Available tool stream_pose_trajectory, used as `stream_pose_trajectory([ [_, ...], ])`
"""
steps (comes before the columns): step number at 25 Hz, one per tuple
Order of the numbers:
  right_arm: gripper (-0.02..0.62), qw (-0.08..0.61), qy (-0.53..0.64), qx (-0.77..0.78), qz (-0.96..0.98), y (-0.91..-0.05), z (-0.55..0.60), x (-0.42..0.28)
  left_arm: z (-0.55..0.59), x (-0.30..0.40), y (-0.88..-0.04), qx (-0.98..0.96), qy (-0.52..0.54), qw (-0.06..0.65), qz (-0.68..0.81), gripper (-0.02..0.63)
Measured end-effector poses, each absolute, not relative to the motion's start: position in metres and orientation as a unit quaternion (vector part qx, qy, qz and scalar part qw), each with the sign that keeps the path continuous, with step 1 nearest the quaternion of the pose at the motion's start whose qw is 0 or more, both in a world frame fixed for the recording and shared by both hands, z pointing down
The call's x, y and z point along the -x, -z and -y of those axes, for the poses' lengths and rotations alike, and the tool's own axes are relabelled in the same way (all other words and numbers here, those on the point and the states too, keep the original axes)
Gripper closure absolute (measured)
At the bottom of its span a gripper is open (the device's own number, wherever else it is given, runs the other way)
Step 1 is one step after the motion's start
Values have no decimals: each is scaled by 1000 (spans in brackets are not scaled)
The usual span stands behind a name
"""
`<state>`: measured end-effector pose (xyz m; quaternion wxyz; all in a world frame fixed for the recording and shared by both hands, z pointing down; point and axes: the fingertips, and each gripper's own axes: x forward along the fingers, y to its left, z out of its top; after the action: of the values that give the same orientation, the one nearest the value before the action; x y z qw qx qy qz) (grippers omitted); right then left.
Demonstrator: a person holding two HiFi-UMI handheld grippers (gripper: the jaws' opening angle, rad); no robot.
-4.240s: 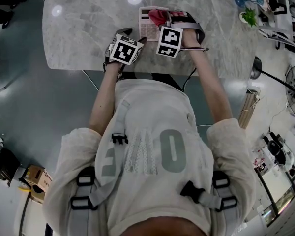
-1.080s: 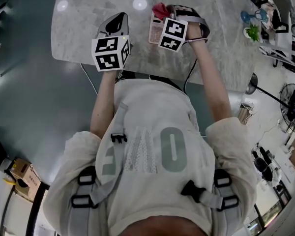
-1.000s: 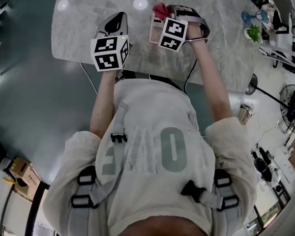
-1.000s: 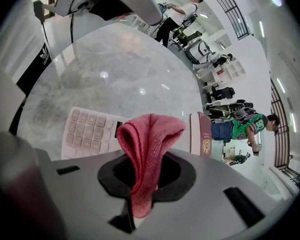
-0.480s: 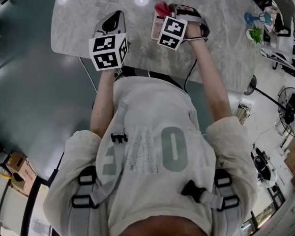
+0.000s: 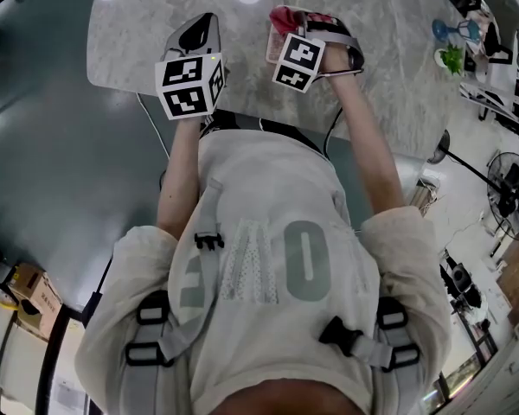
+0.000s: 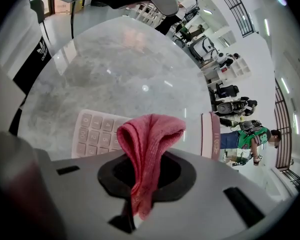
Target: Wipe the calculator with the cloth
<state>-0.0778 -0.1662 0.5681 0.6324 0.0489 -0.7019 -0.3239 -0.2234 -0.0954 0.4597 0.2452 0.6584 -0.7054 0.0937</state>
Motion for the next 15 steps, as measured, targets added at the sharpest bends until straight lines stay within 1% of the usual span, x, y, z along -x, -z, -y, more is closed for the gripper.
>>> stream_pose_trajectory([
  [15,540,636,302,-31,710,-577,128,74,90,219,-462,-660,-91,249,703,586],
])
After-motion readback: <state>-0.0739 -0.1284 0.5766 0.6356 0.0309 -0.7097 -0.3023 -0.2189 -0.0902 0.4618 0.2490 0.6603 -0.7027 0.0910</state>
